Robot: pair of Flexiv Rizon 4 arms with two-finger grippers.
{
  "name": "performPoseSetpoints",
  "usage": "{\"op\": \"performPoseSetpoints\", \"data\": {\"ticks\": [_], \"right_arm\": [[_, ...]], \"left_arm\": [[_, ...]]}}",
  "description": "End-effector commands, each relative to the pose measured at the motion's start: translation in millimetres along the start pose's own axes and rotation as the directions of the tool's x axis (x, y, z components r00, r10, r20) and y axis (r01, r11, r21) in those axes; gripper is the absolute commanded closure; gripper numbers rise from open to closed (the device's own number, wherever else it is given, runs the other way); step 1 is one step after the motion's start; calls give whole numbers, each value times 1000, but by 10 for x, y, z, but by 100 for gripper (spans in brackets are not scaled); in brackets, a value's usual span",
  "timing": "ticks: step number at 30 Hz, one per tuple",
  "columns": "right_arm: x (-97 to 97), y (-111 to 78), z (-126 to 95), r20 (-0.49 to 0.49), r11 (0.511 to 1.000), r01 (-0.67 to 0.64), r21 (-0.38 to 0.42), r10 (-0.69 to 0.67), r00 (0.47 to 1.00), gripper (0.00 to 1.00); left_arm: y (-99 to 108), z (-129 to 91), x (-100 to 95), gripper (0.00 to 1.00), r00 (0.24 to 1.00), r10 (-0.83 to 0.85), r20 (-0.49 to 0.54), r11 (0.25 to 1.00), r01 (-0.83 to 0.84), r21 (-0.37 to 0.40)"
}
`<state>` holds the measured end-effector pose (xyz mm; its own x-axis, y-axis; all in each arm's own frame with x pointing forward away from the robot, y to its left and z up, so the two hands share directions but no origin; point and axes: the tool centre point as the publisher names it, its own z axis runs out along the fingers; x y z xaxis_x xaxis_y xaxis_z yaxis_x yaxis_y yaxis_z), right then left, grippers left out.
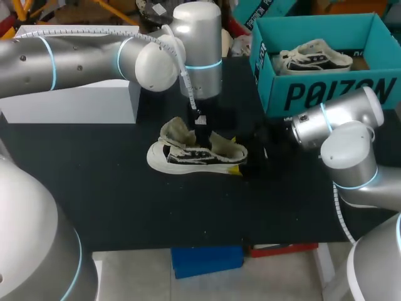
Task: Take the shoe out of the shoebox, open the shoe tongue, remove and reinsert the insole, then place the shoe into the shoebox
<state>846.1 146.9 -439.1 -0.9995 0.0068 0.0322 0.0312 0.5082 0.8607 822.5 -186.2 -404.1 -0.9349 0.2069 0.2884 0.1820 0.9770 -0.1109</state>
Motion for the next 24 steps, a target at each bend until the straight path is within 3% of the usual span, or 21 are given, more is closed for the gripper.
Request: {"op": "performPoseSetpoints", "data": {"ticks": [1,19,21,24], "right_arm": [[2,-35,26,2,1000,-2,1,2,1000,100],[2,-35,26,2,1000,-2,1,2,1000,100],[2,-35,26,2,1000,-2,1,2,1000,100],[2,-35,26,2,1000,-2,1,2,1000,100]], "left_arm": [[-19,86,-13,100,1000,-4,-1,1000,4,-2],[-26,241,-10,100,1000,-17,2,1000,17,-14],[-24,232,-13,77,1000,-11,11,1000,11,-18],[-24,211,-9,62,1000,-1,29,1000,2,-31]]}}
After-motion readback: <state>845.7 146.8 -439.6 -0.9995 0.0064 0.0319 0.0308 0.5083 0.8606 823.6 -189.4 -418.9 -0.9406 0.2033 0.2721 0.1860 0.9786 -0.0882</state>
